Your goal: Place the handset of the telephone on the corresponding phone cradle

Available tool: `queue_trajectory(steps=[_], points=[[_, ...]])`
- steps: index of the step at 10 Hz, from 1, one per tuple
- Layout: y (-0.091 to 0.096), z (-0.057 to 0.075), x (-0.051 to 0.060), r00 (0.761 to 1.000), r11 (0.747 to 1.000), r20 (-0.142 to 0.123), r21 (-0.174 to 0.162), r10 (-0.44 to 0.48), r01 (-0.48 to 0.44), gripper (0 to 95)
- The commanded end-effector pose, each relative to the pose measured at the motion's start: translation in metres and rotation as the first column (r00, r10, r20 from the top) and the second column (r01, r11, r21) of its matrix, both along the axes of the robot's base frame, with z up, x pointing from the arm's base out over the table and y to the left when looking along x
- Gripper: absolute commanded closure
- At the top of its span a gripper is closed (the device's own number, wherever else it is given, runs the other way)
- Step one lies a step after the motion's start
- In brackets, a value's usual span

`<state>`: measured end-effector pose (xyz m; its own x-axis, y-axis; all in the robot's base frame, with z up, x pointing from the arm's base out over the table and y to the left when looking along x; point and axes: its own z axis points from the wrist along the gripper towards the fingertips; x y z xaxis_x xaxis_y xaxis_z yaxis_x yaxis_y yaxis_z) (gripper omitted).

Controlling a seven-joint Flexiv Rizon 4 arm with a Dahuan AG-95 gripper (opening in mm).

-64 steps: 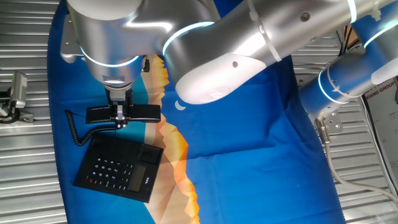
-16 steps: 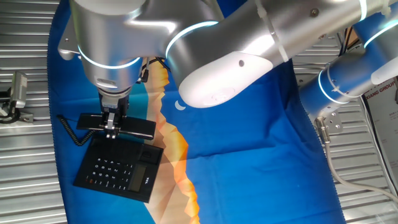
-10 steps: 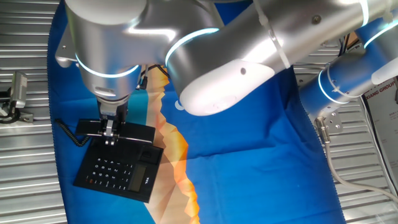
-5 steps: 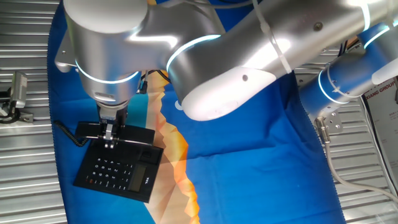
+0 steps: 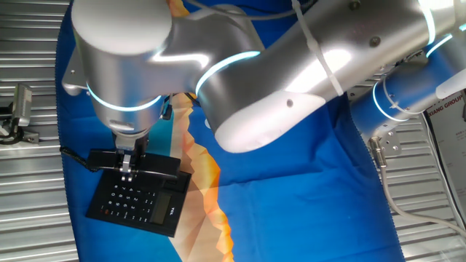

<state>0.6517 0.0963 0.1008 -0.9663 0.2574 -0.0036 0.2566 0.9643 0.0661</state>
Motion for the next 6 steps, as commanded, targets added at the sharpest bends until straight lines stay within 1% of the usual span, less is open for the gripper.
queue_trajectory(steps=[1,6], points=[[0.0007,-0.0024,-0.0011,1.000,1.000,0.004,0.004,0.002,-0.002,95.0],[0.0013,-0.0046,-0.0040,1.000,1.000,0.004,0.000,0.002,-0.002,95.0]])
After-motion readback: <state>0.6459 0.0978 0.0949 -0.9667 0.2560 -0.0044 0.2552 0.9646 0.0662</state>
